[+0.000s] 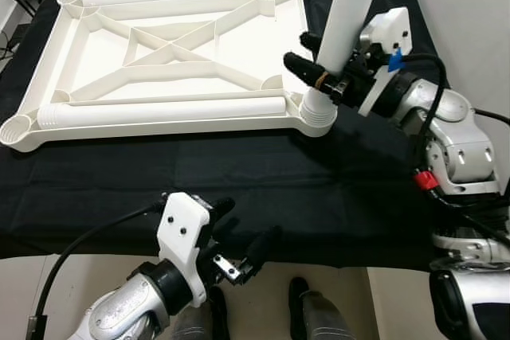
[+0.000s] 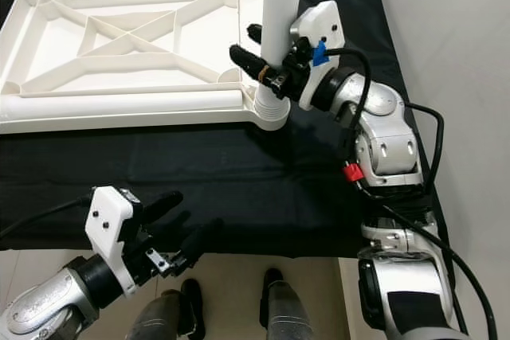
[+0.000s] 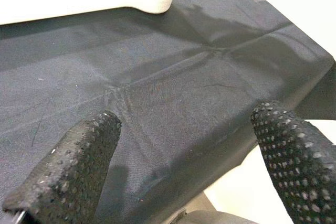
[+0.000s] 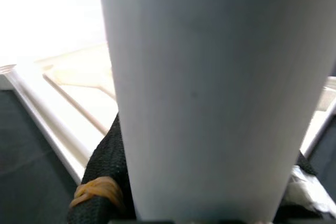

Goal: Building children table

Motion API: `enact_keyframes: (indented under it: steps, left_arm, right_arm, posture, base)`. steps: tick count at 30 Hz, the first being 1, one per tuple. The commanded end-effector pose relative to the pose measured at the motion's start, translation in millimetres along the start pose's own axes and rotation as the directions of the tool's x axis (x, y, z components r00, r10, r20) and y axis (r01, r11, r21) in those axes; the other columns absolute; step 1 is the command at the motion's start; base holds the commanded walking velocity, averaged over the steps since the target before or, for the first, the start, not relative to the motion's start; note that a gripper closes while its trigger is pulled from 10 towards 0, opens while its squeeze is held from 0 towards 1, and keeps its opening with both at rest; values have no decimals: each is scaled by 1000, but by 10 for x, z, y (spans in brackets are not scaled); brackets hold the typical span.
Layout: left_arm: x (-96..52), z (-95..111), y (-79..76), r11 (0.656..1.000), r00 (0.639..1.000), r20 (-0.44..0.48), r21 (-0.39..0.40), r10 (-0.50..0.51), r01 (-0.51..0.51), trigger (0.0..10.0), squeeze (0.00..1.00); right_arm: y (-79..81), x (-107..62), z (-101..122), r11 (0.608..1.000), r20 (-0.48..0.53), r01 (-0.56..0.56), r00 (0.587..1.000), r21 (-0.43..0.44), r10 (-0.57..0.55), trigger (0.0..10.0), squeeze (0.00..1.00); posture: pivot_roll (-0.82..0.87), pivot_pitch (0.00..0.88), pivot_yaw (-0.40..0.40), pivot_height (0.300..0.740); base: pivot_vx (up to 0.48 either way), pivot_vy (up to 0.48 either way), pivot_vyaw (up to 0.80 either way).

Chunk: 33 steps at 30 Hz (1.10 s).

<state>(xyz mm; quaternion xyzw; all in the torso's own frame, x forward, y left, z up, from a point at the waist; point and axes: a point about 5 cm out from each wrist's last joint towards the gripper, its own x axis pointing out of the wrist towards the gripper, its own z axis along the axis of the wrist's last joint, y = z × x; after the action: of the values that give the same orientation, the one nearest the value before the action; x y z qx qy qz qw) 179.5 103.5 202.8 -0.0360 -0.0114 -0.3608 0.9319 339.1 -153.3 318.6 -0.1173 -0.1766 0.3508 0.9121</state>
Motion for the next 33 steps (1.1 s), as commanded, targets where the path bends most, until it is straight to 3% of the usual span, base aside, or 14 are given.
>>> enact_keyframes:
  steps: [1,10,16,21,25,27,33]
  left_arm:
    - [-11,-51,3,1000,1000,-20,-12,-1,1,10000,0]
    - [4,-55,16,1000,1000,-16,-9,0,0,10000,0]
    - [17,-59,36,1000,1000,-11,-6,4,-4,10000,0]
    - [29,-60,56,1000,1000,-5,0,7,-7,10000,0]
    - [31,-61,59,1000,1000,-5,1,7,-7,10000,0]
    - [41,-52,82,1000,1000,4,3,13,-13,10000,0]
    - [66,-34,105,1000,1000,21,9,23,-23,10000,0]
  right_arm:
    - [15,-68,-338,995,-161,79,985,64,-68,10000,0]
    - [119,-93,-338,981,-196,189,964,40,-178,10000,0]
    - [229,-77,-339,958,-217,286,934,-28,-285,10000,0]
    - [367,-114,-382,918,-228,396,892,-24,-391,10000,0]
    - [391,-121,-390,912,-229,410,886,-21,-404,10000,0]
    - [491,-120,-424,887,-252,461,856,-22,-452,10000,0]
    - [636,-71,-460,870,-298,493,830,-6,-472,10000,0]
  posture:
    - [88,413,45,740]
    - [78,410,42,740]
    - [67,404,42,740]
    - [64,393,41,740]
    - [64,393,41,740]
    - [61,384,40,740]
    - [59,368,35,740]
  base:
    - [0,0,0]
    - [0,0,0]
    - [0,0,0]
    - [0,0,0]
    - [0,0,0]
    - [0,0,0]
    - [0,0,0]
